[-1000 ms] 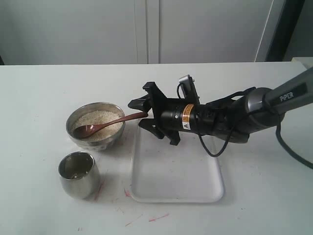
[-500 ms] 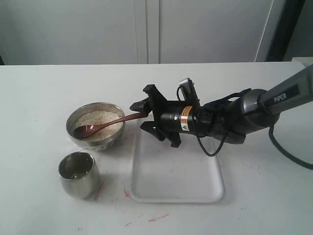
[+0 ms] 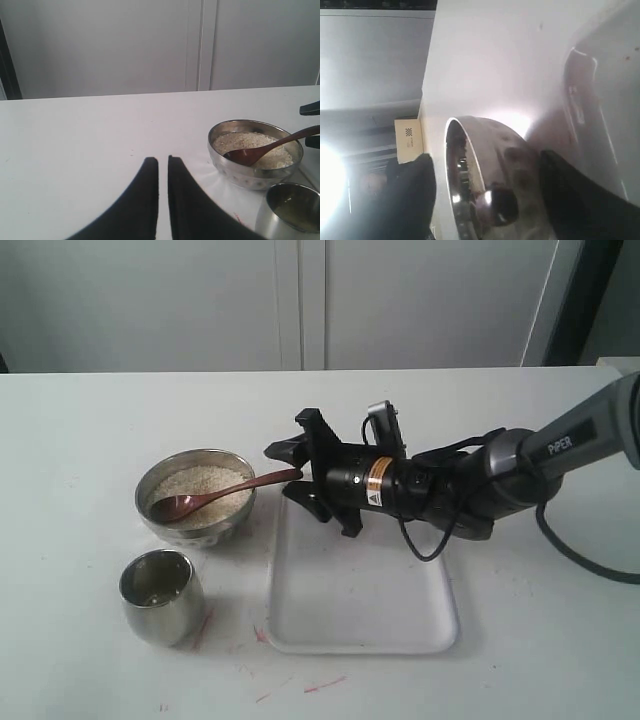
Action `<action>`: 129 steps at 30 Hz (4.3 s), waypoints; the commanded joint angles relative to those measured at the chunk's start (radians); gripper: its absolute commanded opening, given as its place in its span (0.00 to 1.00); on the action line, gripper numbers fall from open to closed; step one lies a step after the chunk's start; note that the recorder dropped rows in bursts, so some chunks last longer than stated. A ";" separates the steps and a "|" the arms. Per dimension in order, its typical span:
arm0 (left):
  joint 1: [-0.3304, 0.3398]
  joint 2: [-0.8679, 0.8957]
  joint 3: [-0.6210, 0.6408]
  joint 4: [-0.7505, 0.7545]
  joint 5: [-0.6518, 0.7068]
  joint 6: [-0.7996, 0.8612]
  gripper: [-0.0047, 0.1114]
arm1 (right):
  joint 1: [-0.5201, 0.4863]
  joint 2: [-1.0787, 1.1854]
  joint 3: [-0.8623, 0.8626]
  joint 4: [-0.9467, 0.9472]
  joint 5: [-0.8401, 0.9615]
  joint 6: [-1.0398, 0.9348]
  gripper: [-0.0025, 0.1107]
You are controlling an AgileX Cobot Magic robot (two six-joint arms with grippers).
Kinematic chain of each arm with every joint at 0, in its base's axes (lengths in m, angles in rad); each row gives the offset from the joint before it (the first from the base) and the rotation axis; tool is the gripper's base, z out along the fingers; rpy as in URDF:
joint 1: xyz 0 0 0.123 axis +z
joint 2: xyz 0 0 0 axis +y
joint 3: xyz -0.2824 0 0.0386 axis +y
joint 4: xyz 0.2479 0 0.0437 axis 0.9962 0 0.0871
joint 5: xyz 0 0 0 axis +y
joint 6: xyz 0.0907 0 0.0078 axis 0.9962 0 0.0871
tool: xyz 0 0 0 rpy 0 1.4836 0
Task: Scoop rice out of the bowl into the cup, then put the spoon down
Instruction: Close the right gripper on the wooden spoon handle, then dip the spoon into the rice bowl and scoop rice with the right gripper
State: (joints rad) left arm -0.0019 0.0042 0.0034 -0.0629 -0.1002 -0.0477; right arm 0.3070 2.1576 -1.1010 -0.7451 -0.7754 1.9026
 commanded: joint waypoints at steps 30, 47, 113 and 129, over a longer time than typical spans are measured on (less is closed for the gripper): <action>-0.001 -0.004 -0.003 -0.004 -0.005 -0.001 0.16 | 0.014 -0.002 -0.041 -0.050 -0.043 -0.111 0.02; -0.001 -0.004 -0.003 -0.004 -0.005 -0.001 0.16 | 0.012 -0.137 -0.068 -0.052 0.029 -0.357 0.02; -0.001 -0.004 -0.003 -0.004 -0.005 -0.001 0.16 | -0.029 -0.050 -0.134 -0.157 0.054 -0.254 0.02; -0.001 -0.004 -0.003 -0.004 -0.005 -0.001 0.16 | -0.054 -0.065 -0.134 -0.255 -0.088 -0.332 0.02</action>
State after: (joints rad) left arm -0.0019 0.0042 0.0034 -0.0629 -0.1002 -0.0477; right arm 0.2570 2.1046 -1.2279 -0.9904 -0.8461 1.6199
